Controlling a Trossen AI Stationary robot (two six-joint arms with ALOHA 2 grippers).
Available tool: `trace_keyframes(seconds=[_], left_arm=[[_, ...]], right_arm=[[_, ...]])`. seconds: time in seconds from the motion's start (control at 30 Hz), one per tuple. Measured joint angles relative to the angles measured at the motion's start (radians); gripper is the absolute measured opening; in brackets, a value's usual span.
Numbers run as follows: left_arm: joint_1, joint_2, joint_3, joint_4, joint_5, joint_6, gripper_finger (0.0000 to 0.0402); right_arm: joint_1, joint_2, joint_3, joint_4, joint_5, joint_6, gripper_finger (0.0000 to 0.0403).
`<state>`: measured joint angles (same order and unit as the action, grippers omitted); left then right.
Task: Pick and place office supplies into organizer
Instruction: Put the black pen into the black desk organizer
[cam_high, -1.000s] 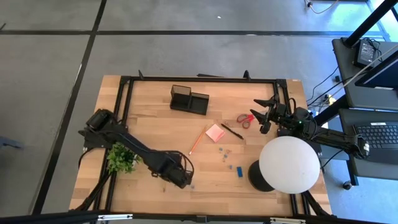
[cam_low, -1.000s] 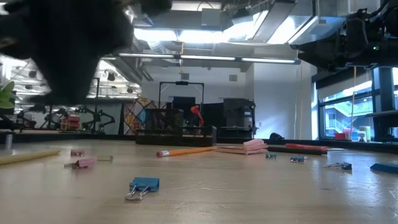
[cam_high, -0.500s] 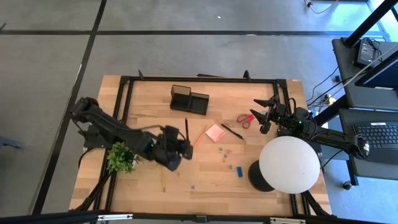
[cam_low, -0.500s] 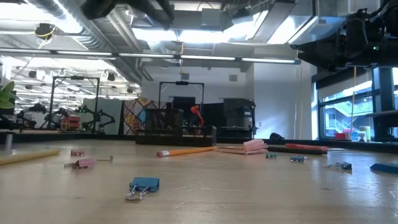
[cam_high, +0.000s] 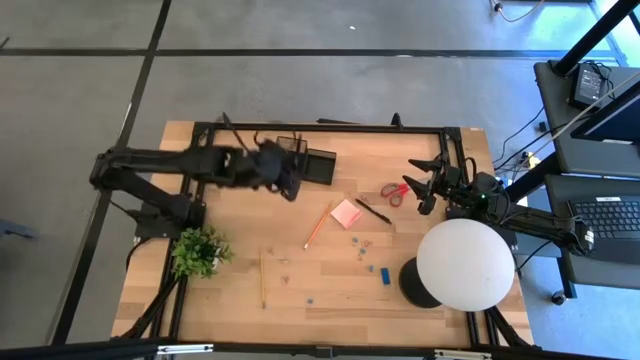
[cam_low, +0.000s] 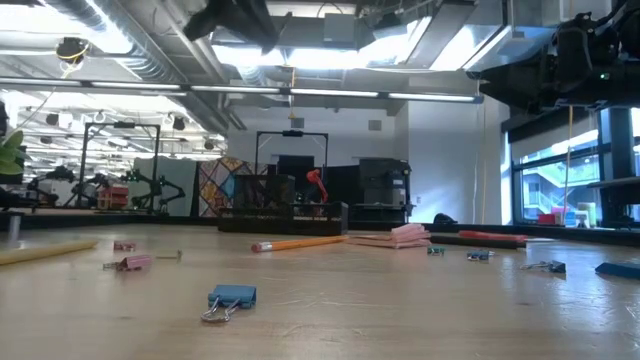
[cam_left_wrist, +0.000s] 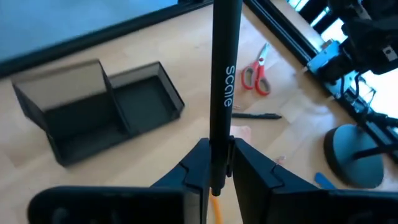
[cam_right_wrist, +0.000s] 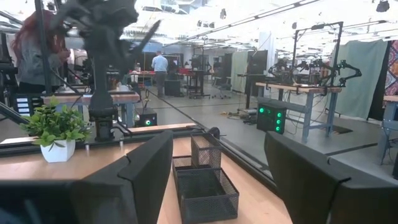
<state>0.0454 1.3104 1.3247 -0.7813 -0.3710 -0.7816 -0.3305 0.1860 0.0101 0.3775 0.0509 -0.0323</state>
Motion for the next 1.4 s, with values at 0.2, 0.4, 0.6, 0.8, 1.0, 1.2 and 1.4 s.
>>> trace_keyframes(seconds=[0.2, 0.4, 0.6, 0.8, 1.0, 1.2, 1.4], left_arm=[[0.18, -0.014, 0.0, -0.001, 0.158, 0.248, 0.005], [0.304, -0.014, 0.0, -0.001, 0.284, 0.405, 0.005], [0.379, -0.014, 0.0, -0.002, 0.32, 0.525, 0.005], [0.411, -0.013, 0.0, -0.002, 0.328, 0.64, 0.005], [0.418, -0.013, 0.0, -0.002, 0.328, 0.738, 0.005], [0.418, -0.013, 0.0, -0.001, 0.328, 0.744, 0.005], [0.418, -0.013, 0.0, -0.001, 0.328, 0.744, 0.005]], right_arm=[[0.0, 0.0, 0.0, 0.0, 0.0, 0.001, 0.0257], [0.0, 0.0, 0.0, 0.0, 0.0, 0.002, 0.0257], [0.0, 0.001, 0.0, 0.043, 0.0, 0.171, 0.0257], [-0.008, 0.001, 0.0, 0.06, 0.0, 0.381, 0.0257], [-0.008, 0.011, 0.036, 0.077, -0.022, 0.393, 0.0257], [-0.007, 0.183, 0.269, 0.004, -0.022, 0.311, 0.0257], [-0.008, 0.501, 0.544, -0.144, -0.022, 0.25, 0.0257]])
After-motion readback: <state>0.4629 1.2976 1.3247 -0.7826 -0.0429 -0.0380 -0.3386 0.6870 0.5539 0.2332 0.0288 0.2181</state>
